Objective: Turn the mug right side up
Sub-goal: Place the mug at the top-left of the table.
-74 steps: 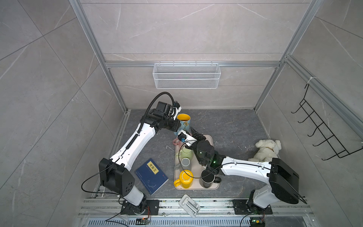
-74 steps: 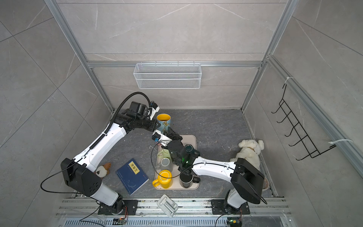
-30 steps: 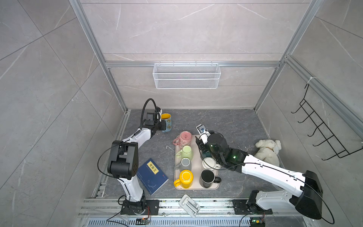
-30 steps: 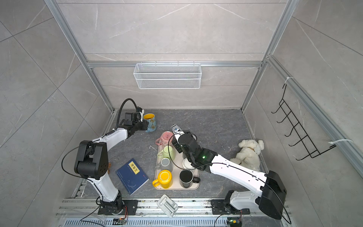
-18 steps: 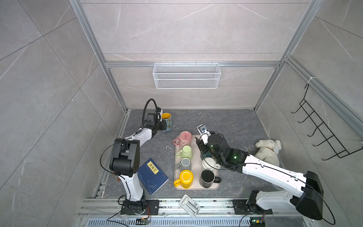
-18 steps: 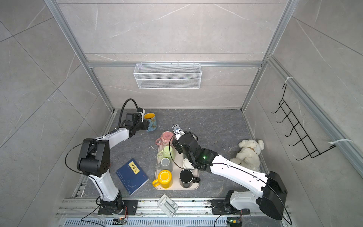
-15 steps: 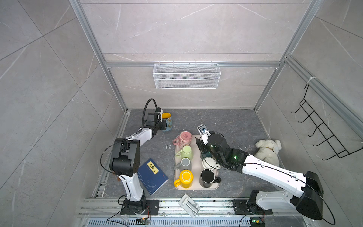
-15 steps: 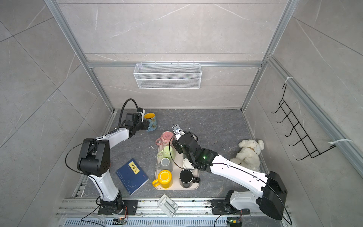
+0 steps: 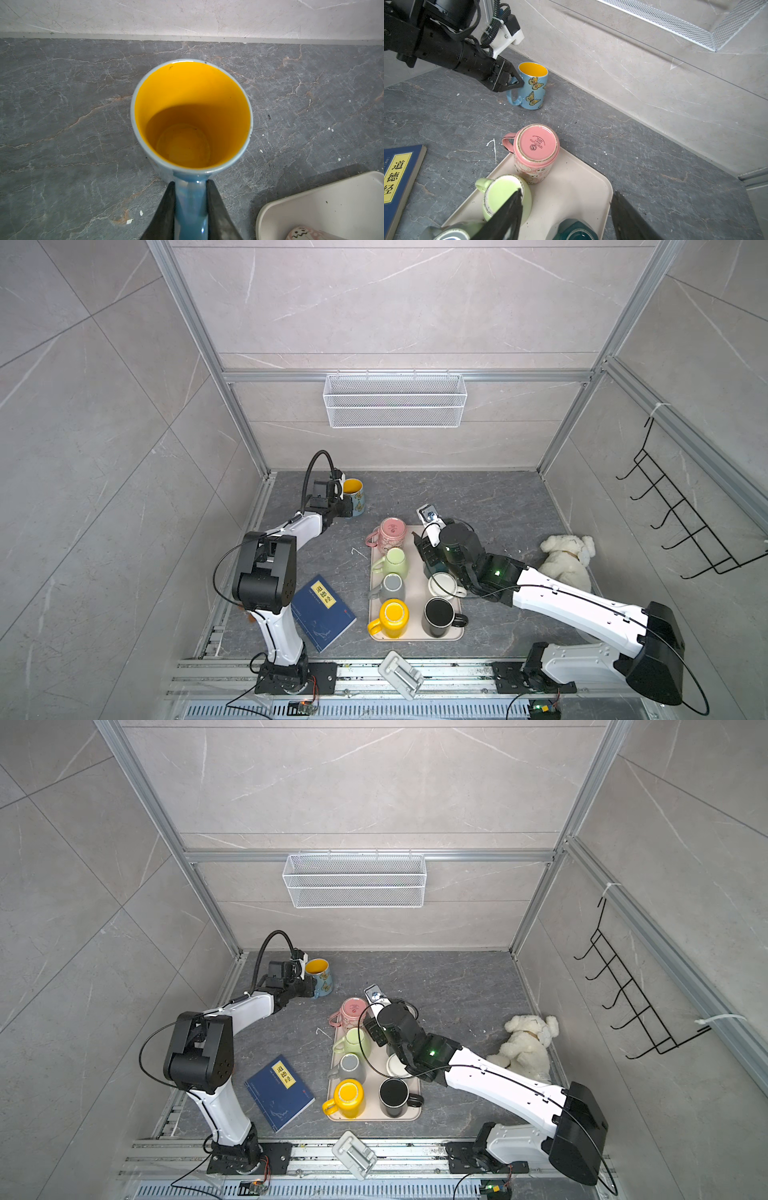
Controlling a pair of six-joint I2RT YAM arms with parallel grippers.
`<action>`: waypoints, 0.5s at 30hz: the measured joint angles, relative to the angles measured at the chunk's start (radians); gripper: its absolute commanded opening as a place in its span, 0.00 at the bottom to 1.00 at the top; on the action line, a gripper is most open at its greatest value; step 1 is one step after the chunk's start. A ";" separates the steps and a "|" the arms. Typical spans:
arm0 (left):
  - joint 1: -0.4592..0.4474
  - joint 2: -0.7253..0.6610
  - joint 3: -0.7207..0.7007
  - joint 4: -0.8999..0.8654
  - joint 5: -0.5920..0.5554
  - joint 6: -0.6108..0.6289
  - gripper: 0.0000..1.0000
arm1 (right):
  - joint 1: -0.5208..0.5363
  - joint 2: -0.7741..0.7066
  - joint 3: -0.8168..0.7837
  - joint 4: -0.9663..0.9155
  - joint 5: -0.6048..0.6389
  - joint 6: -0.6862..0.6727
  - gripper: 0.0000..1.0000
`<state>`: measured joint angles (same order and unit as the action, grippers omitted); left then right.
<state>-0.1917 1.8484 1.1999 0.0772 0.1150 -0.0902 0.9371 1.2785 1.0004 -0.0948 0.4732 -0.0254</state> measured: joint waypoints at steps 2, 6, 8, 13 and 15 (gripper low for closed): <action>-0.007 0.000 0.000 -0.014 -0.010 0.002 0.00 | 0.000 0.000 0.000 0.000 -0.003 0.000 0.70; -0.016 0.000 -0.001 -0.042 -0.020 0.003 0.03 | 0.000 0.000 0.000 0.000 -0.008 0.004 0.70; -0.017 0.000 -0.002 -0.042 -0.026 0.003 0.08 | 0.000 0.000 0.000 0.000 -0.011 0.005 0.70; -0.018 0.000 -0.008 -0.034 -0.028 0.000 0.21 | 0.000 0.000 -0.005 0.002 -0.011 0.008 0.70; -0.018 0.000 -0.010 -0.032 -0.034 0.000 0.26 | 0.000 0.000 -0.011 0.001 -0.011 0.008 0.70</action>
<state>-0.2096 1.8481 1.1904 0.0456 0.0807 -0.0906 0.9371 1.2789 0.9897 -0.0940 0.4618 -0.0174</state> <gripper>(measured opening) 0.235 0.703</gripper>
